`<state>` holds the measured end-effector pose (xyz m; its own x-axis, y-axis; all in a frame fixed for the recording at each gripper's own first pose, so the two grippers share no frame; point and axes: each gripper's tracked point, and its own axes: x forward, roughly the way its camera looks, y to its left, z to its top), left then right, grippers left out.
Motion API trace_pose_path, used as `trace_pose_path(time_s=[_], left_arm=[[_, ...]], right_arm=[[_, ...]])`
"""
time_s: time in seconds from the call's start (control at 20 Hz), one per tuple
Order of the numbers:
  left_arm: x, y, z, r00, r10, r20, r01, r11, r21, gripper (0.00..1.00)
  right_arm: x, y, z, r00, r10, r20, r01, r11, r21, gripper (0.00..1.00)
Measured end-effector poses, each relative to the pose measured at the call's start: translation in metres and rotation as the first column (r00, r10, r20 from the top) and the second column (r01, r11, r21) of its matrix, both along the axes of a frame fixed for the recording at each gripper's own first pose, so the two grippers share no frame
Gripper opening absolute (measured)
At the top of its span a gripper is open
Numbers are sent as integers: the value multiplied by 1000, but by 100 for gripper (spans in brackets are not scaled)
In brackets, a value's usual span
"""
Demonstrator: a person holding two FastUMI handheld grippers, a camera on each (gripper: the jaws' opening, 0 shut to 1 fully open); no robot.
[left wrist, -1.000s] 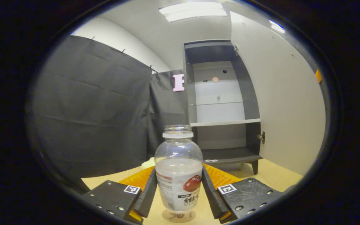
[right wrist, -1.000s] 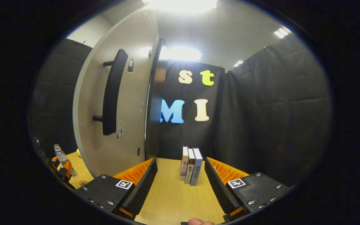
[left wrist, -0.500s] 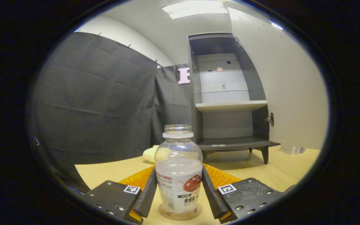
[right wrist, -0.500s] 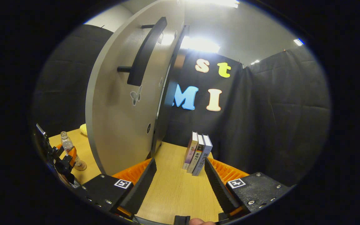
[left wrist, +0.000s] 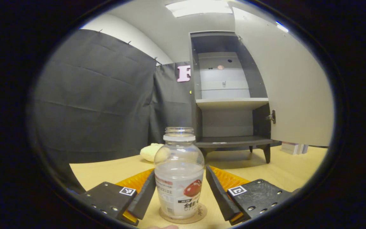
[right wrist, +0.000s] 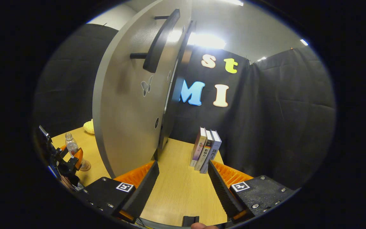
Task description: Open the cabinet door with the right hand, grasp the bottle in the cabinet with the left hand and place it on the coaster, then close the cabinet door with the right hand.
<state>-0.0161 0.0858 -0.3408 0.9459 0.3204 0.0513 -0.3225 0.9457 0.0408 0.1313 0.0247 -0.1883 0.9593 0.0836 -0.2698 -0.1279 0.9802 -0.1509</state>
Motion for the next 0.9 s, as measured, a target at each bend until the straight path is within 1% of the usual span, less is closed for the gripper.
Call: trace_pose_path(time_s=[0.05, 0.15, 0.25, 0.3, 0.35, 0.4, 0.45, 0.55, 0.6, 0.65, 0.7, 0.75, 0.8, 0.85, 0.9], left_arm=[[-2, 1, -1, 1000, 0, -5, 0, 1000, -10, 92], [-1, 2, 8, 1000, 2, 10, -2, 1000, -13, 87], [-3, 5, 17, 1000, 0, 14, 0, 1000, -8, 87], [-3, 7, 22, 1000, -1, 10, 1, 1000, -6, 87], [-6, 7, 19, 1000, 13, -11, -13, 1000, -2, 91], [-5, 7, 20, 999, 21, -26, -21, 1000, 3, 91], [-5, 3, 25, 999, 20, -33, -20, 1000, 6, 87], [-4, -6, 46, 1000, 10, -19, -9, 1000, 8, 87], [-2, -10, 57, 1000, 4, -13, -4, 1000, 12, 91], [1, -11, 64, 1000, 10, -24, -10, 1000, 18, 91], [5, -12, 70, 999, 11, -33, -10, 1000, 25, 87], [7, -15, 79, 999, 8, -36, -7, 1000, 31, 91], [10, -18, 88, 999, 3, -37, -2, 999, 34, 91], [12, -22, 98, 999, -8, -33, 9, 999, 38, 87], [14, -24, 104, 999, -8, -41, 9, 999, 43, 91]], right_arm=[[-1, 2, 0, 1000, 5, -3, -5, 1000, 2, 96], [-1, 4, 4, 1000, 5, 5, -5, 1000, 12, 95], [-1, 1, 3, 1000, 0, 2, 0, 1000, 9, 95], [-1, 0, 4, 1000, -3, 4, 2, 1000, 14, 96], [-2, 0, 5, 1000, -5, 4, 5, 1000, 22, 96], [-1, -1, 5, 1000, -6, 3, 6, 999, 32, 95], [-1, -3, 7, 1000, -9, 5, 9, 999, 38, 96], [0, -8, 9, 1000, -19, 12, 19, 999, 33, 95], [0, -13, 9, 1000, -26, 11, 26, 999, 40, 95], [0, -15, 8, 999, -34, 8, 33, 998, 50, 95], [1, -18, 8, 999, -41, 5, 40, 997, 61, 96], [1, -21, 9, 999, -48, 4, 47, 996, 72, 96], [1, -24, 11, 999, -54, 7, 53, 995, 85, 96], [2, -26, 13, 998, -59, 10, 58, 994, 96, 96], [2, -29, 15, 998, -63, 12, 62, 993, 101, 96]])
